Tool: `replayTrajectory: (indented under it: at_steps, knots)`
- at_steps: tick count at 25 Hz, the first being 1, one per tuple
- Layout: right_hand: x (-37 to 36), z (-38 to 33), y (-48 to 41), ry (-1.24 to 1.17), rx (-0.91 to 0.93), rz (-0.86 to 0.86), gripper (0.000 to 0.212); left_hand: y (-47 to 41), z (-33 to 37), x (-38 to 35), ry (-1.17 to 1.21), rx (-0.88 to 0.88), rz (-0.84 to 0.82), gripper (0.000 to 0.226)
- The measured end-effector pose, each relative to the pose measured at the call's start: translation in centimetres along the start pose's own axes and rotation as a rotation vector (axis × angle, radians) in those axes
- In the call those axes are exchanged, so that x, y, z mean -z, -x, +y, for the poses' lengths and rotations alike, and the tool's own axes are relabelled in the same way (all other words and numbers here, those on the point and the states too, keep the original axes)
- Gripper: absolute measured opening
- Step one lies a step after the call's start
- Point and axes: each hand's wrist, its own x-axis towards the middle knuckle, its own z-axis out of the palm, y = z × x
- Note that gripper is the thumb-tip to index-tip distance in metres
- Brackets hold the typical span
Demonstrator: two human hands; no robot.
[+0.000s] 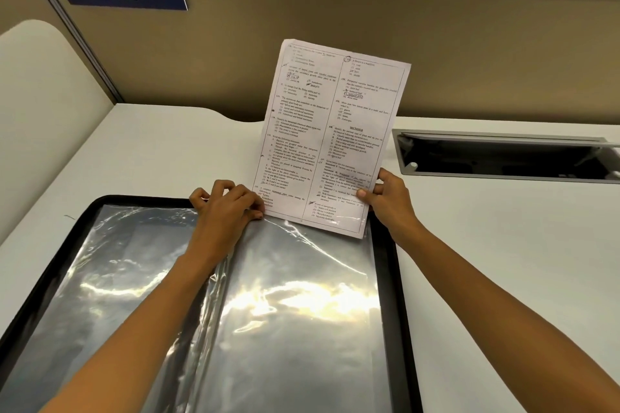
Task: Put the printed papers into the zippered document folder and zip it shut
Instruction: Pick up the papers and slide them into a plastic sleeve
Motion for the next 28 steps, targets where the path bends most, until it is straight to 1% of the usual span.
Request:
replayTrajectory:
  at_steps: [6, 13, 20, 22, 25, 28]
  knots:
    - [0.3, 0.3, -0.3, -0.024, -0.009, -0.042, 0.044, 0.3, -1.0, -0.5, -0.047, -0.009, -0.003, 0.014]
    - [0.3, 0.0, -0.9, -0.042, -0.015, -0.060, 0.045, 0.1, -1.2, -0.3, -0.075, 0.008, -0.010, 0.012]
    - [0.7, 0.1, -1.5, -0.002, 0.004, -0.103, 0.042, 0.7, -1.4, -0.6, -0.019, 0.045, -0.003, 0.011]
    - [0.8, 0.0, -1.6, -0.002, 0.015, -0.117, 0.042, 0.8, -1.5, -0.6, 0.053, 0.100, -0.005, 0.011]
    - [0.7, -0.1, -1.7, 0.001, 0.018, -0.141, 0.042, 0.6, -1.3, -0.6, 0.243, 0.278, 0.021, 0.025]
    - [0.7, 0.1, -1.8, 0.044, -0.001, -0.144, 0.041, 0.5, -1.2, -0.9, 0.293, 0.355, 0.028, 0.030]
